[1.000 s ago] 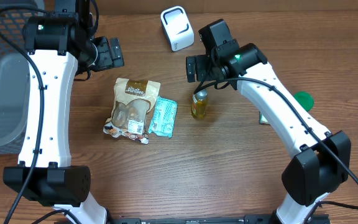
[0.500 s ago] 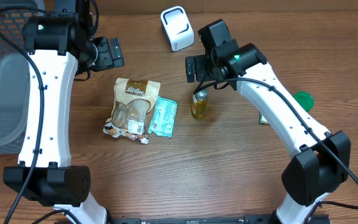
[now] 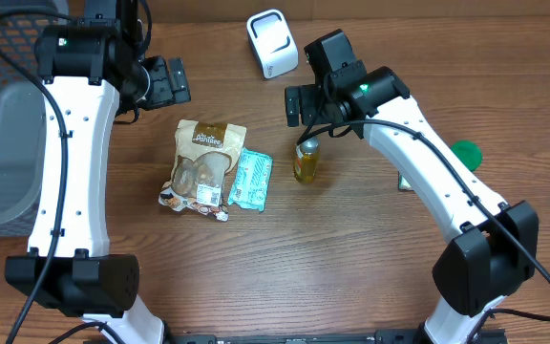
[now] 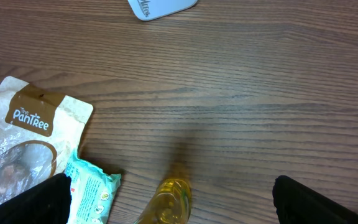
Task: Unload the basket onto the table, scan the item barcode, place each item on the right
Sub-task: 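Open the right gripper and raise it above the bottle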
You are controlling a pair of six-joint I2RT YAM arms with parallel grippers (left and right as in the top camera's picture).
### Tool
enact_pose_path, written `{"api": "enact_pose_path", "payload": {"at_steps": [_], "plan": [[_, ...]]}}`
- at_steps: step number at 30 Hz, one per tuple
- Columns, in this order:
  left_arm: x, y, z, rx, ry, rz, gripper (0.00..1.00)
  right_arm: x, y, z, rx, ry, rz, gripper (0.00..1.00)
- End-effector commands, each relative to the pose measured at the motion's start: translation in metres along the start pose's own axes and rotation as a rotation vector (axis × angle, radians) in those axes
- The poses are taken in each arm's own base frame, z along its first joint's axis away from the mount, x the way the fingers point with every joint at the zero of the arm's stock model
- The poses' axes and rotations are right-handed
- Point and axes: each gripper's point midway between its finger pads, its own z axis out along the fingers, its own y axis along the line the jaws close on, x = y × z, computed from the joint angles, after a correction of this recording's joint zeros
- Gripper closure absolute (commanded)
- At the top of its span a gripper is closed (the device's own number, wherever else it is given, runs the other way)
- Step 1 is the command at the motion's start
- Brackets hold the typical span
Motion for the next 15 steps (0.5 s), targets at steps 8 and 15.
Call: {"api": "enact_pose_path", "payload": {"at_steps": [8,15], "plan": [[-0.0029,-0.0045,-0.0032,0.012,-0.014,0.017,0.00,-0.0062,0.0001,-0.0042,0.006,-0.022,0.007,0.00],[-0.0029,-0.0045,-0.0032,0.012,-0.014,0.017,0.01,-0.0061,0.0001,-0.0042,0.006,-0.022,0.007,0.00]]}}
